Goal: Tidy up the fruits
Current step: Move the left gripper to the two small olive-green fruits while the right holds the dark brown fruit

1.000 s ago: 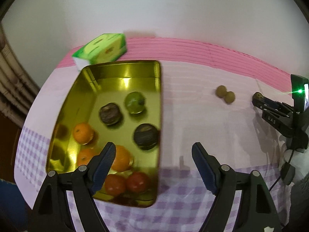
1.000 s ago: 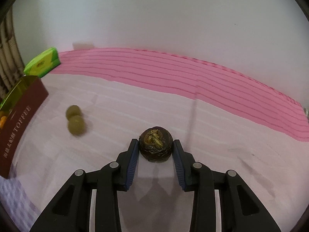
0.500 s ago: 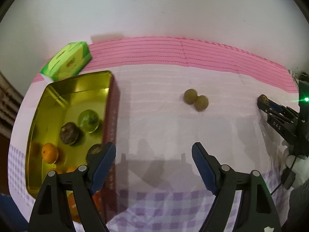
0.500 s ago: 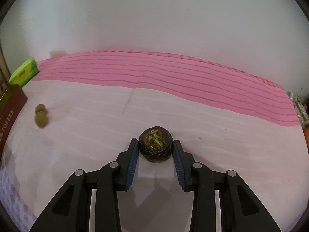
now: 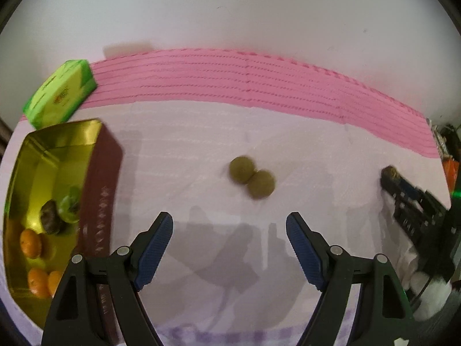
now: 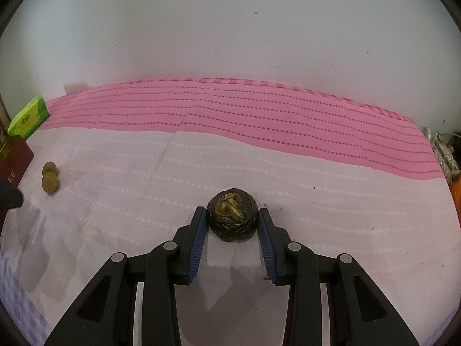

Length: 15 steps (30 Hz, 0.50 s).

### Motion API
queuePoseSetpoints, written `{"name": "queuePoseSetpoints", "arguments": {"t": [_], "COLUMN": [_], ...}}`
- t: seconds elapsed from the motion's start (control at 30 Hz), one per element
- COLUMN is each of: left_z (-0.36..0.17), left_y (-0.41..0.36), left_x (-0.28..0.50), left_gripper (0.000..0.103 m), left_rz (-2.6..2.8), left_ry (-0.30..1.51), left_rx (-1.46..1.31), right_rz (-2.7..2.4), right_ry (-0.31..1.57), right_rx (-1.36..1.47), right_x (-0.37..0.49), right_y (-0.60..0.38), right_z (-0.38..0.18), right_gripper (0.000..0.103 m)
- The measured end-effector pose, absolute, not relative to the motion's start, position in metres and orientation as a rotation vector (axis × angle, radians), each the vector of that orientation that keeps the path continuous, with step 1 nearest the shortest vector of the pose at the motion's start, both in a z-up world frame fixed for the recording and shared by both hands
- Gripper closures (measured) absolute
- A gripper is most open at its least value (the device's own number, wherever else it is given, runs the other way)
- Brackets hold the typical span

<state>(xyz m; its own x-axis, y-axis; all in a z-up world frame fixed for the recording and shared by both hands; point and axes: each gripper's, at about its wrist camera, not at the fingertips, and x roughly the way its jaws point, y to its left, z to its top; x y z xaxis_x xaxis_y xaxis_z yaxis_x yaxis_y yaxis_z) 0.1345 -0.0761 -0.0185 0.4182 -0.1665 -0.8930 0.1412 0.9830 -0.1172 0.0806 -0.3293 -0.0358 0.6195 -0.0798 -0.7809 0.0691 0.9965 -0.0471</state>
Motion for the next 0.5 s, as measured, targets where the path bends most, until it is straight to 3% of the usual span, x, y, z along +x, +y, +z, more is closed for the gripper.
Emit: {"name": "queuePoseSetpoints", "arguments": {"t": [0.27, 0.5], "left_z": [-0.03, -0.053], "left_y": [-0.092, -0.093], "left_x": [0.159, 0.162], "left_gripper": [0.035, 0.036], "left_rz": [-0.186, -0.17], "left_ry": [1.1, 1.122], "left_rx": [-0.028, -0.037], "right_rz": [-0.082, -0.08], "right_ry": [0.898, 0.898], "right_rx": [-0.004, -0.003], "right_x": [0.078, 0.078], "right_y": [-0.329, -0.328], "right_z": [-0.036, -0.036], "right_gripper": [0.066, 0.066]}}
